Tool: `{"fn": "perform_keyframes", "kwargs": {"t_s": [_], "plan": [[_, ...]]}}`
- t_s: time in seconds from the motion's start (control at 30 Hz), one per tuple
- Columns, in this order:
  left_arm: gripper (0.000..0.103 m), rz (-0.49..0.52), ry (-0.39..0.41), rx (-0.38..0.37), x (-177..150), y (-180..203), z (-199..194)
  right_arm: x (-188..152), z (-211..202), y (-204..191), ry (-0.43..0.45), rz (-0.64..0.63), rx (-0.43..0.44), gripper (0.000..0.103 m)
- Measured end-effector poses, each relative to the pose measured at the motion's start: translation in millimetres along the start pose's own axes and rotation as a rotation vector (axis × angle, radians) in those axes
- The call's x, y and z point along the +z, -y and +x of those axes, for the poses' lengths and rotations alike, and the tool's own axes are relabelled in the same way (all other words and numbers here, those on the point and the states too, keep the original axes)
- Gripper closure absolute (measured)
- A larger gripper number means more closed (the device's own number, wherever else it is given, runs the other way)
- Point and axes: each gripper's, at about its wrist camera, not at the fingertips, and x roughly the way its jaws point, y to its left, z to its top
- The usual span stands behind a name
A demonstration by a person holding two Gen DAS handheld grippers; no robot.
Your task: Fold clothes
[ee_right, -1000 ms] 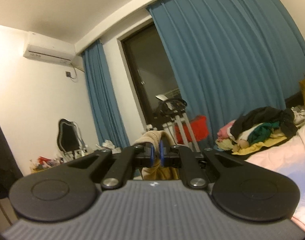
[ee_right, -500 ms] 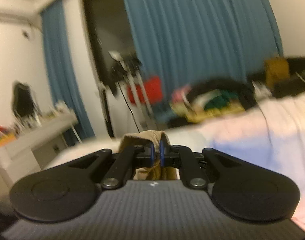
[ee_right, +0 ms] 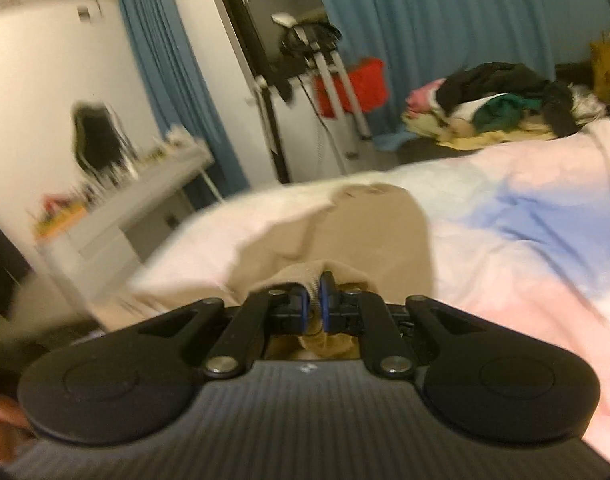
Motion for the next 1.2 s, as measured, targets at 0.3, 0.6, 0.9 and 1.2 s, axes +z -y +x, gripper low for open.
{"fn": "perform_keyframes", "kwargs": {"t_s": [0.3, 0.6, 0.9, 1.2], "plan": [[0.023, 0.126, -0.049, 0.079, -30, 8, -65, 8, 1, -4, 0.034, 0.034, 0.043, 0.092], [0.016, 0.319, 0.02, -0.107, -64, 62, -80, 6, -8, -3, 0.033, 0.037, 0.056, 0.092], [0.016, 0.467, 0.21, 0.143, -81, 112, -23, 6, -8, 0, 0.035, 0.043, 0.048, 0.092], [0.012, 0.27, 0.267, 0.242, -66, 77, -50, -7, -8, -10, -0.033, -0.084, -0.063, 0.092]]}}
